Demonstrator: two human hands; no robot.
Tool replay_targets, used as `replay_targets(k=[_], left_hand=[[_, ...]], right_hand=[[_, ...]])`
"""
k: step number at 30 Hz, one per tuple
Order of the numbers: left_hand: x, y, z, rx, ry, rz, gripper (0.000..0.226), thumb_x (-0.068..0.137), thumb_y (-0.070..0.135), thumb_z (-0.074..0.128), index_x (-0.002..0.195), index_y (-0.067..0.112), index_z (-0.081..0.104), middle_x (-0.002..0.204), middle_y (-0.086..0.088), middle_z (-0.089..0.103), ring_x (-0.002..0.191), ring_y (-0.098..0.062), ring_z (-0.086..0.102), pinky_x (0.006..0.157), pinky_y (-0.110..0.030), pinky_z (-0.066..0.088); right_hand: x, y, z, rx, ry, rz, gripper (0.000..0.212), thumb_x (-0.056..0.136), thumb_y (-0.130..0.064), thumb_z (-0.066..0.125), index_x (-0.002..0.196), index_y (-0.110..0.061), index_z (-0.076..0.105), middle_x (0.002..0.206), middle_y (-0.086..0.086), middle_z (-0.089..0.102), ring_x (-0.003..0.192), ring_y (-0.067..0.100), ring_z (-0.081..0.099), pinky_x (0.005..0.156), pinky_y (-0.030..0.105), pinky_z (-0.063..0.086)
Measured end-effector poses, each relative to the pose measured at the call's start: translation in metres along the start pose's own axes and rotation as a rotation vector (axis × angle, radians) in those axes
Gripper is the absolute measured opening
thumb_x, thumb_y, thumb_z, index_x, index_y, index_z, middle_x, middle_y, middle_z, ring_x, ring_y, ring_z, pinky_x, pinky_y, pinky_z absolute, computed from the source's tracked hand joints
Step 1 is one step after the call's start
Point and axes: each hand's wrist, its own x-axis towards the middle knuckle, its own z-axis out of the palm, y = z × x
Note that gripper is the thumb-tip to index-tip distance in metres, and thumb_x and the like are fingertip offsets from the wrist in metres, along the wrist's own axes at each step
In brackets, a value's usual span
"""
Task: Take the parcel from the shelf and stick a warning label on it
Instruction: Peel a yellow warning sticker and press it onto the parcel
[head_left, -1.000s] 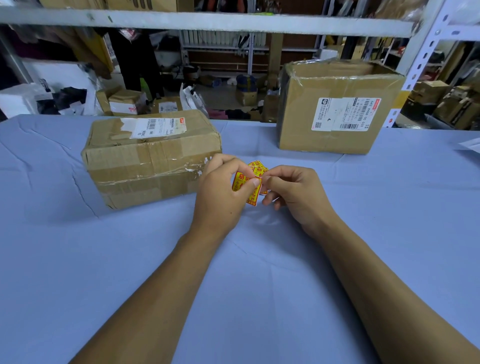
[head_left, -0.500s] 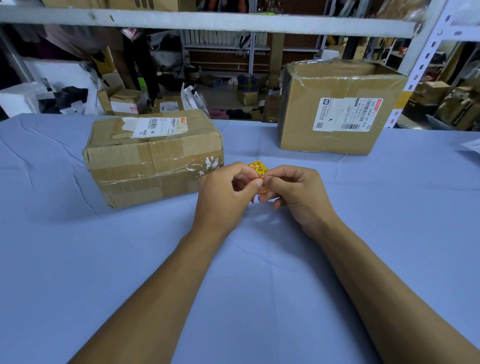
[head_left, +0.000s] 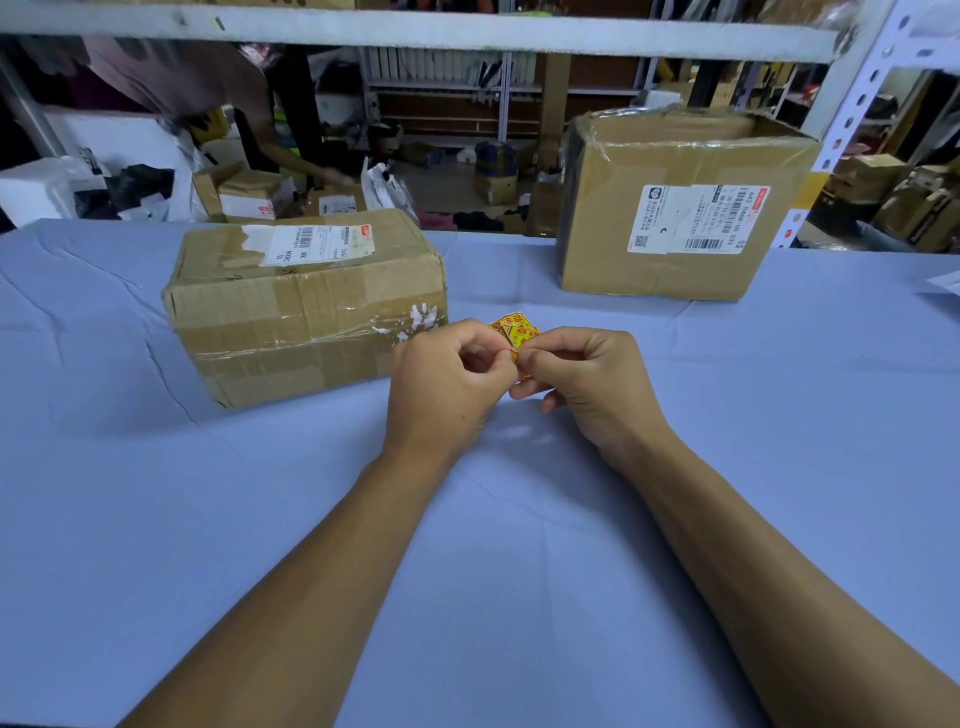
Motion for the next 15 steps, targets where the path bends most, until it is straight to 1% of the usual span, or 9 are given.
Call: replay_targets(k=[4, 6, 8, 10, 13, 15], left_hand=[[0.0003, 0.0007, -0.0003, -0.015, -0.008, 0.009, 0.018, 0.077, 0.007, 0.07, 0.072, 0.025, 0.07, 0.061, 0.013, 0.067, 0.055, 0.001, 0.059, 0.058, -0.011, 0.046], [0.0003, 0.0007, -0.0009, -0.019, 0.0, 0.011, 0.017, 0.077, 0.008, 0.071, 0.073, 0.025, 0.071, 0.062, 0.014, 0.067, 0.057, 0.001, 0.06, 0.059, -0.012, 0.047], [0.0005, 0.0004, -0.0014, -0.011, 0.008, 0.01, 0.016, 0.076, 0.008, 0.071, 0.073, 0.024, 0.072, 0.063, 0.014, 0.068, 0.057, 0.001, 0.061, 0.06, -0.014, 0.049], [0.0002, 0.0006, -0.0015, -0.001, 0.004, 0.007, 0.015, 0.075, 0.007, 0.072, 0.074, 0.022, 0.074, 0.064, 0.014, 0.069, 0.058, 0.0, 0.062, 0.06, -0.014, 0.05], [-0.0007, 0.0016, -0.0017, 0.021, 0.0, 0.005, 0.017, 0.075, 0.007, 0.072, 0.072, 0.024, 0.073, 0.065, 0.013, 0.07, 0.061, -0.003, 0.064, 0.06, -0.014, 0.052], [-0.0008, 0.002, -0.0019, 0.032, 0.0, 0.005, 0.016, 0.074, 0.007, 0.072, 0.073, 0.023, 0.073, 0.065, 0.01, 0.071, 0.064, -0.007, 0.066, 0.06, -0.017, 0.052]], right_hand=[[0.0008, 0.001, -0.0013, 0.027, 0.018, -0.009, 0.02, 0.087, 0.001, 0.061, 0.074, -0.008, 0.073, 0.064, 0.001, 0.072, 0.059, 0.011, 0.072, 0.046, 0.018, 0.044], [0.0009, 0.0016, -0.0016, 0.04, 0.017, -0.012, 0.017, 0.088, 0.0, 0.062, 0.078, -0.004, 0.075, 0.071, 0.007, 0.072, 0.062, 0.013, 0.073, 0.047, 0.019, 0.045], [0.0007, 0.0019, -0.0011, 0.036, 0.008, -0.01, 0.015, 0.088, 0.0, 0.063, 0.081, -0.003, 0.076, 0.072, 0.01, 0.073, 0.064, 0.013, 0.074, 0.047, 0.018, 0.046], [0.0003, 0.0019, -0.0007, 0.025, 0.005, -0.006, 0.017, 0.088, 0.001, 0.062, 0.079, -0.004, 0.076, 0.069, 0.009, 0.073, 0.062, 0.012, 0.074, 0.047, 0.018, 0.046], [-0.0001, 0.0015, -0.0001, -0.011, 0.006, -0.009, 0.02, 0.087, 0.001, 0.061, 0.074, -0.007, 0.075, 0.063, 0.002, 0.072, 0.059, 0.01, 0.072, 0.047, 0.018, 0.045], [-0.0006, 0.0018, 0.0006, -0.049, 0.016, -0.027, 0.021, 0.085, 0.0, 0.062, 0.071, -0.008, 0.075, 0.058, -0.006, 0.069, 0.052, 0.008, 0.064, 0.047, 0.019, 0.043]])
